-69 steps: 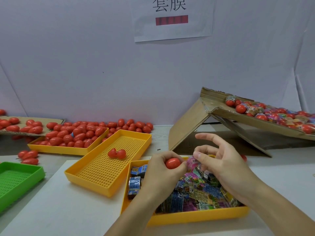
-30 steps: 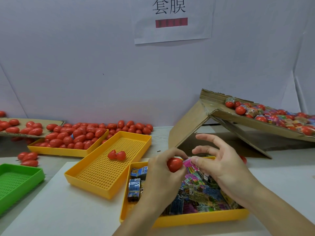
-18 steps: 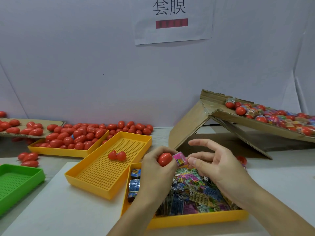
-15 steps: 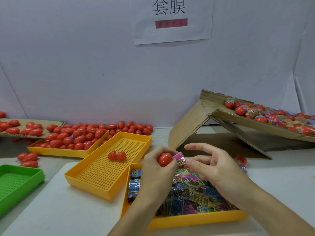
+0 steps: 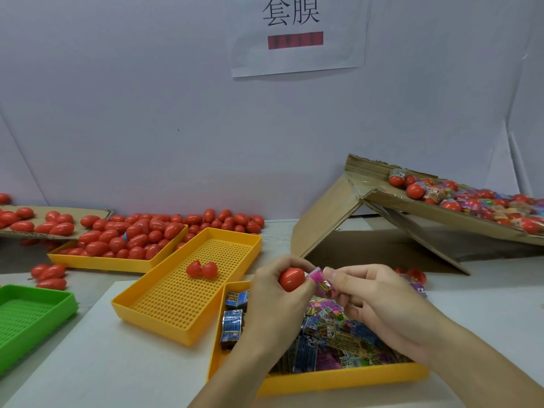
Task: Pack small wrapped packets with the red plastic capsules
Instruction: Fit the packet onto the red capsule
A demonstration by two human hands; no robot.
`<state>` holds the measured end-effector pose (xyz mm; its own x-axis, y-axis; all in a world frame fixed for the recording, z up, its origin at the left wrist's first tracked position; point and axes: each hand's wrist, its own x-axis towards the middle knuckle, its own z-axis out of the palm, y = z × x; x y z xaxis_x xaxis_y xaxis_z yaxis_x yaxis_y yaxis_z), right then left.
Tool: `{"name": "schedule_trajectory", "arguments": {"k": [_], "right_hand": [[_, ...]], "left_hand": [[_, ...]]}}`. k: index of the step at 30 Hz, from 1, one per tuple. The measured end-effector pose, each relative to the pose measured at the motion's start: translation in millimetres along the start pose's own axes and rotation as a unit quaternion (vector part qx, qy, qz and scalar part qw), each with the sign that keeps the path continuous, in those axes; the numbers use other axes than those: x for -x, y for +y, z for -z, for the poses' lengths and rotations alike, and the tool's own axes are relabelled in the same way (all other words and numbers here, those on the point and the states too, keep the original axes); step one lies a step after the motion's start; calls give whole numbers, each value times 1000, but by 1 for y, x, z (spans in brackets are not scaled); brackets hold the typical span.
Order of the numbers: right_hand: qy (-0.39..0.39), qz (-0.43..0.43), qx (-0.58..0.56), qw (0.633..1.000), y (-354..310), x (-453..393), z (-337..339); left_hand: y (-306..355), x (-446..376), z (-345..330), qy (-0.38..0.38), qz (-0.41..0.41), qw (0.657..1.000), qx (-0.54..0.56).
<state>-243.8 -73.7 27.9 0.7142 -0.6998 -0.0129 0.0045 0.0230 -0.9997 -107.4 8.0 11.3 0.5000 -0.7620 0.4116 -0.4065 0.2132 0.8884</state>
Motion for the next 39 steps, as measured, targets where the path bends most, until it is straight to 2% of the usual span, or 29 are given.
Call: {"name": "schedule_trajectory", "arguments": {"k": [5,10,14,18,24,27,30,33,35,39], "right_hand": [[-16,-64,-38,997,0,-1,4],[-24,-89,-46,995,-3,1,8],[-48,-54,-17,997,-5,1,10],[-27,-1,9,1000,-3,-1,9],[-12,35,18,999,-1,0,8],[28,40,28,998,-1,0,8],[109,64,34,991,0,-1,11],[189,100,81,973,0,-2,12],[210,121,90,966,1,-2,11],[197,149,127,960,2,-2,9]], "left_hand": [[0,1,0,-22,11,1000,17],[-1,2,0,-27,12,999,22],[0,1,1,-28,13,999,32],[-1,1,1,-37,17,999,18],[-5,0,0,-47,26,998,14],[-5,1,1,-57,39,997,16],[-6,1,2,-73,73,994,32],[-4,0,3,-114,126,979,116],[-3,-2,3,-113,133,976,134],[-6,-2,-1,-123,111,982,90]]}}
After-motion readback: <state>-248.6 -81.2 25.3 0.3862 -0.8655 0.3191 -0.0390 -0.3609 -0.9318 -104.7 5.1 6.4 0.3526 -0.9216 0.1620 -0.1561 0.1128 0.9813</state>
